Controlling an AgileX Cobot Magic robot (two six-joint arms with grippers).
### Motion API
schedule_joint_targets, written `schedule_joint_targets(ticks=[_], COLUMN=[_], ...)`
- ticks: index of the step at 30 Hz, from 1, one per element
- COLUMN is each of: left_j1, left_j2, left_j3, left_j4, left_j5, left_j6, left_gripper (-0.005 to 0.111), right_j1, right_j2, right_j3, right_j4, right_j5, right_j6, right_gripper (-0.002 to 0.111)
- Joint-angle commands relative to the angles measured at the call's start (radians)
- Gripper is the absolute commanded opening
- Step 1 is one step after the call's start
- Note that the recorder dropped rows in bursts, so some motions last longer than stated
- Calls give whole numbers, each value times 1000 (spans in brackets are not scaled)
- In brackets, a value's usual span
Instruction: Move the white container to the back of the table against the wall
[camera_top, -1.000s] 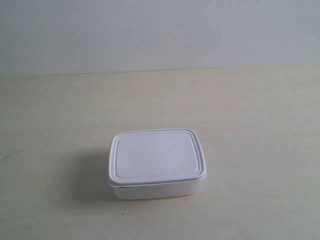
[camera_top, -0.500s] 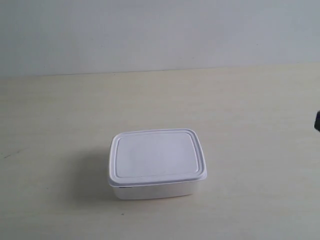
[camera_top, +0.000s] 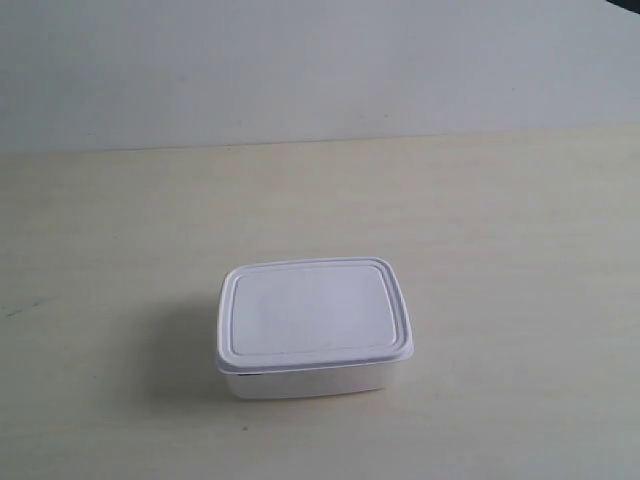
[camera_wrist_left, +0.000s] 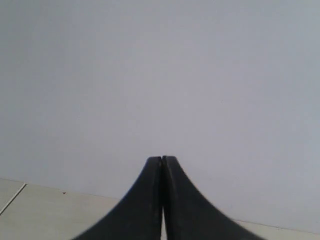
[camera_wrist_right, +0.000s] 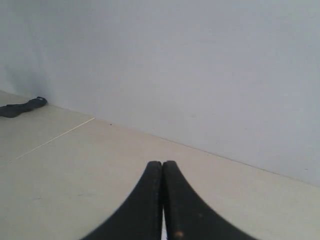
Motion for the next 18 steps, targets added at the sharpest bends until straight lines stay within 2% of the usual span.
schedule_joint_targets(ticks=[1,9,12,15,18], left_j1=[-8,-8,-8,-18,-69], left_j2=[-1,-1,-1,-1,-1], left_j3=[-6,-6,-6,-6,-6], left_j4=[4,-2,-60,-108,-152], left_j5=[-13,-21,-21,-34,3], left_j6=[-4,-18,-65,-87,-104], left_gripper=[0,0,0,0,0], right_j1=[-1,-1,-1,-1,-1], right_j2=[1,1,2,13,64], right_j3=[-8,-8,-8,-8,-8], right_j4=[1,3,3,-14,-34], right_j5=[-4,-3,11,136,290], right_j6=[1,4,78,75,75], right_gripper=[0,0,0,0,0])
